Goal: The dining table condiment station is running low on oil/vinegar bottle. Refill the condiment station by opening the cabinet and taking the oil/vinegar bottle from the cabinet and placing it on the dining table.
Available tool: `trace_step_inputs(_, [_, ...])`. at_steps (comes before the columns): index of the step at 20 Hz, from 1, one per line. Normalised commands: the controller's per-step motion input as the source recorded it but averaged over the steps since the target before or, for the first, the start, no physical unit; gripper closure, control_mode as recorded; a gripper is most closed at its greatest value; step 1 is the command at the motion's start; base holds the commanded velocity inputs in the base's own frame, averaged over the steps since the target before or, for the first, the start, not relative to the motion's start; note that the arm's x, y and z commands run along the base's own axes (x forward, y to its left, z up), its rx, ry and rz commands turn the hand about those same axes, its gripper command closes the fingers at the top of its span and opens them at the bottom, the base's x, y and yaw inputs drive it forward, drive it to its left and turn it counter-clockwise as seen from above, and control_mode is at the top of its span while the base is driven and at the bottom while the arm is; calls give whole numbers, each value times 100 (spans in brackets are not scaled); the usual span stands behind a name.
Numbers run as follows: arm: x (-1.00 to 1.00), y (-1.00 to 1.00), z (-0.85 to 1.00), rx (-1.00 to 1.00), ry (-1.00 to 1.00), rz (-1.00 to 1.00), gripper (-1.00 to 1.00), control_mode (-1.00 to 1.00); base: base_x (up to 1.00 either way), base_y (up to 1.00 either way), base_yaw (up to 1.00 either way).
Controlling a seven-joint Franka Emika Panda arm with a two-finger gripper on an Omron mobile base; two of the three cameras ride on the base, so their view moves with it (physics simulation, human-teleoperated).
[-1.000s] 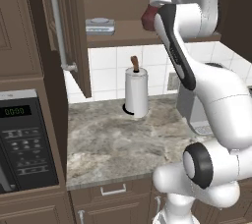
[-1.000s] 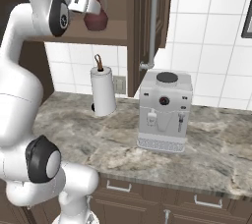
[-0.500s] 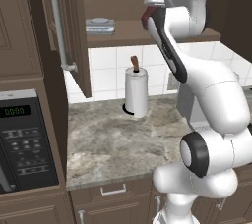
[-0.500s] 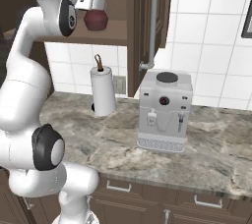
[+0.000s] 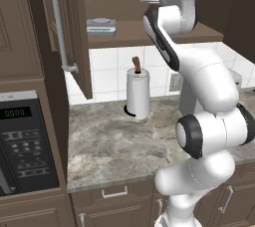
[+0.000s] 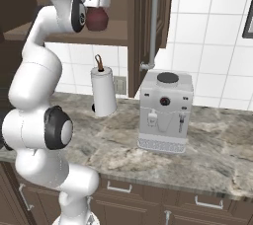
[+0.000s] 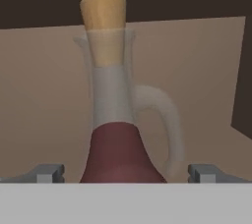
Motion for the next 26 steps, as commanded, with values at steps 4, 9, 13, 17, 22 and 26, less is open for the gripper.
trace_step_inputs(4, [45,0,11,0,1,0,-100,-100,0,0,0])
trace_step_inputs(9, [46,0,1,-1,0,0,-100,-100,0,0,0])
trace_step_inputs(13, [41,1,0,-1,0,0,-100,-100,0,0,0])
trace_step_inputs(17, [25,0,0,0,0,0,100,-100,0,0,0])
trace_step_inputs(22, [2,0,0,0,0,0,100,-100,0,0,0])
trace_step_inputs(26, [0,0,0,0,0,0,100,-100,0,0,0])
